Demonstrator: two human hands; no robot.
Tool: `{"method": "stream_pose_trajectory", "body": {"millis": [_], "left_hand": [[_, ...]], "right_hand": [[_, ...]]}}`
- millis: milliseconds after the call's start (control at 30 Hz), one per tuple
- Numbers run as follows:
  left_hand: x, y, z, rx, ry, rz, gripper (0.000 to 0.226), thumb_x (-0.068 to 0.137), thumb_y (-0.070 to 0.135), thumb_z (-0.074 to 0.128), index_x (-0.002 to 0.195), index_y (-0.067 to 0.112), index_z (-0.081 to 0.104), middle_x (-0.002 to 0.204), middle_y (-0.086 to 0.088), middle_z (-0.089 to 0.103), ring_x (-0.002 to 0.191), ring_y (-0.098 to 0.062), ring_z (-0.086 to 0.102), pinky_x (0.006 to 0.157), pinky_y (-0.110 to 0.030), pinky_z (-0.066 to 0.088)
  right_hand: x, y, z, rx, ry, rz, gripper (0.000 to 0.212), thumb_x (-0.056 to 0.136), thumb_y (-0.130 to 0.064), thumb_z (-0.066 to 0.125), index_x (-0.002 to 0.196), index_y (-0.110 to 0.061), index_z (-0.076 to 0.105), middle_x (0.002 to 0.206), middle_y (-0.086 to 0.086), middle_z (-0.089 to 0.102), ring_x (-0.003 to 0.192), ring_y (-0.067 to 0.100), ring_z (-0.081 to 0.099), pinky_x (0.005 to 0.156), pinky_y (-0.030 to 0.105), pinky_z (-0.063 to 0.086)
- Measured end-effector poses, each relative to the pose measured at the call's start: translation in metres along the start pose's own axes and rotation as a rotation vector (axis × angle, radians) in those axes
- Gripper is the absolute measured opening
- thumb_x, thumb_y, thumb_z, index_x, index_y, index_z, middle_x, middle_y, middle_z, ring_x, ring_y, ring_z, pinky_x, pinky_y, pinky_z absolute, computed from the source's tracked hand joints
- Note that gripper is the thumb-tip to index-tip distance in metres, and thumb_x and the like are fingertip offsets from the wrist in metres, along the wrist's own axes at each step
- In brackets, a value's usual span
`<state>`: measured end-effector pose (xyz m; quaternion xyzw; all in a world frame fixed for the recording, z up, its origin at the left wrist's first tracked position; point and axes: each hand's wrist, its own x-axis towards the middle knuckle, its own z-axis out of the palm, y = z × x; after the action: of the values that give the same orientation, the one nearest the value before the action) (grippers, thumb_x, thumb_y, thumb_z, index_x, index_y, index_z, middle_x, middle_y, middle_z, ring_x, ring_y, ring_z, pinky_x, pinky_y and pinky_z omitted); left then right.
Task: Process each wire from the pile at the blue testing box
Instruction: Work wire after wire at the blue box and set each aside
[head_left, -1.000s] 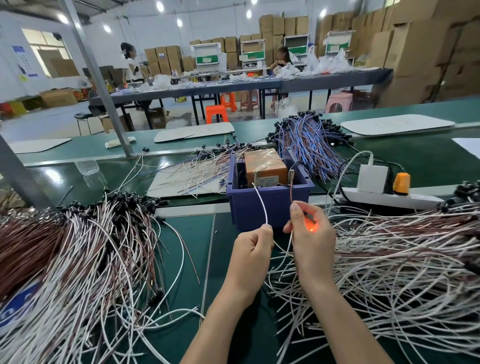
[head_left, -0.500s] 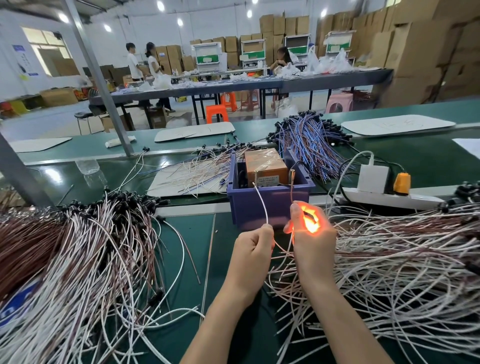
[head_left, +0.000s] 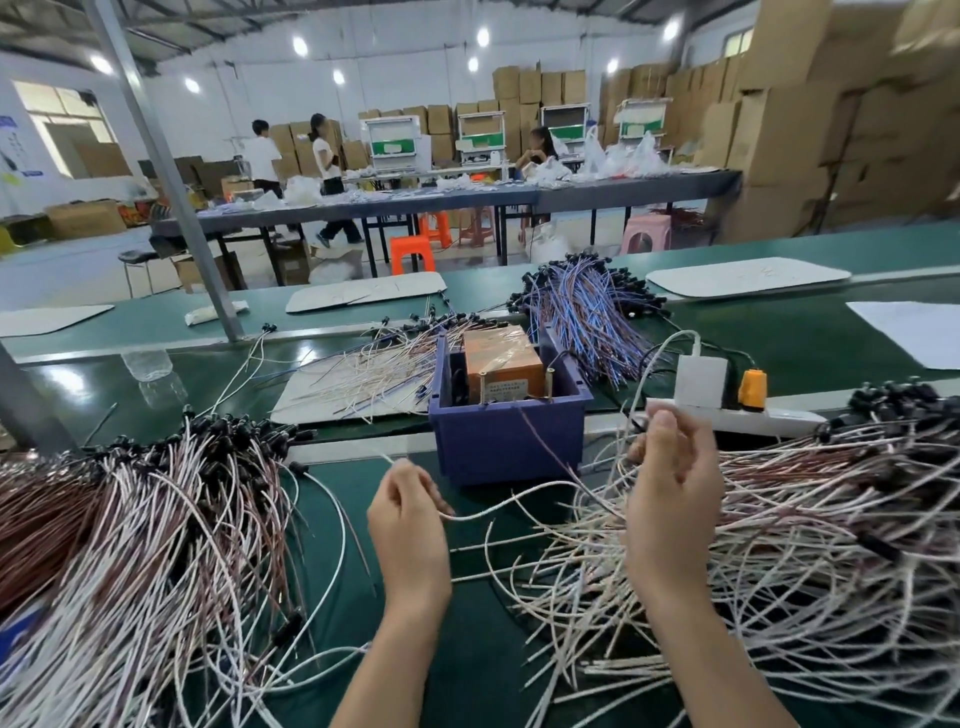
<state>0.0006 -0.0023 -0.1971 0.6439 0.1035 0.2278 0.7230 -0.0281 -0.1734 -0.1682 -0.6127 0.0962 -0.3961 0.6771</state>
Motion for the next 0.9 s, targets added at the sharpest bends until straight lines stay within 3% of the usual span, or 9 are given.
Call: {"method": "stream_pose_trajectory", "body": {"millis": [67,267,400,467,567,633,733,900], "left_hand": [[0.004,-0.004,-0.002,-0.008,0.013,-0.077,0.035,0.102,0.027,0.043,0.071,0.014,0.053,0.054,0.005,0.051,0.05,-0.009,0.05,0.06,-0.03,0.043],[0.005,-0.009,0.006,-0.097,-0.087,-0.204,0.022,0.102,0.024,0.048,0.083,0.018,0.056,0.058,0.008,0.049,0.045,-0.008,0.046,0.054,-0.032,0.043],[0.002,-0.008,0.005,-0.093,-0.105,-0.201,0.019,0.102,0.024,0.048,0.085,0.018,0.053,0.056,0.01,0.043,0.045,-0.009,0.037,0.051,-0.031,0.035],[-0.001,-0.006,0.005,-0.089,-0.102,-0.19,0.017,0.102,0.023,0.047,0.087,0.018,0.054,0.061,0.007,0.043,0.046,-0.009,0.035,0.05,-0.031,0.033],[-0.004,-0.001,0.006,-0.072,-0.07,-0.118,0.011,0.103,0.021,0.045,0.094,0.021,0.051,0.07,0.003,0.045,0.05,-0.01,0.038,0.05,-0.03,0.036],[-0.004,0.001,0.005,-0.031,-0.054,-0.06,0.009,0.102,0.018,0.044,0.099,0.022,0.051,0.077,0.001,0.049,0.058,-0.011,0.045,0.056,-0.033,0.041],[-0.002,-0.001,0.005,0.136,-0.146,-0.033,0.012,0.1,0.018,0.044,0.103,0.025,0.052,0.09,-0.002,0.057,0.078,-0.021,0.051,0.074,-0.041,0.042],[0.027,0.008,-0.02,0.648,-0.268,0.038,0.014,0.1,0.026,0.046,0.112,0.025,0.054,0.111,-0.001,0.067,0.094,-0.022,0.059,0.08,-0.033,0.041]], "right_hand": [[0.023,-0.011,-0.02,0.037,0.091,0.012,0.015,0.106,-0.031,0.046,0.102,-0.029,0.061,0.062,-0.015,0.053,0.045,0.001,0.035,0.039,0.017,0.03],[0.104,-0.05,-0.092,-0.142,0.268,-0.074,0.015,0.095,-0.031,0.048,0.098,-0.031,0.062,0.079,-0.006,0.056,0.054,0.001,0.043,0.047,0.017,0.035],[0.143,-0.067,-0.129,-0.488,0.301,-0.127,0.038,0.089,-0.038,0.044,0.117,-0.019,0.061,0.084,-0.002,0.066,0.081,0.022,0.063,0.07,0.032,0.043],[0.147,-0.07,-0.139,-0.672,0.287,-0.167,0.044,0.09,-0.037,0.042,0.129,-0.019,0.053,0.095,0.002,0.068,0.102,0.034,0.061,0.088,0.041,0.042],[0.131,-0.073,-0.134,-0.729,0.286,-0.307,0.047,0.09,-0.036,0.04,0.132,-0.017,0.048,0.106,0.008,0.066,0.099,0.033,0.057,0.094,0.048,0.043],[0.104,-0.067,-0.115,-0.657,0.199,-0.374,0.04,0.094,-0.035,0.041,0.131,-0.02,0.048,0.102,-0.001,0.062,0.093,0.025,0.057,0.091,0.05,0.048],[0.049,-0.05,-0.071,-0.57,-0.05,-0.415,0.031,0.099,-0.035,0.041,0.128,-0.027,0.046,0.097,-0.009,0.059,0.084,0.027,0.063,0.077,0.054,0.055],[-0.034,-0.005,-0.013,-0.671,-0.378,-0.531,0.031,0.097,-0.021,0.053,0.128,-0.019,0.054,0.095,-0.008,0.06,0.087,0.014,0.058,0.086,0.037,0.05]]}}
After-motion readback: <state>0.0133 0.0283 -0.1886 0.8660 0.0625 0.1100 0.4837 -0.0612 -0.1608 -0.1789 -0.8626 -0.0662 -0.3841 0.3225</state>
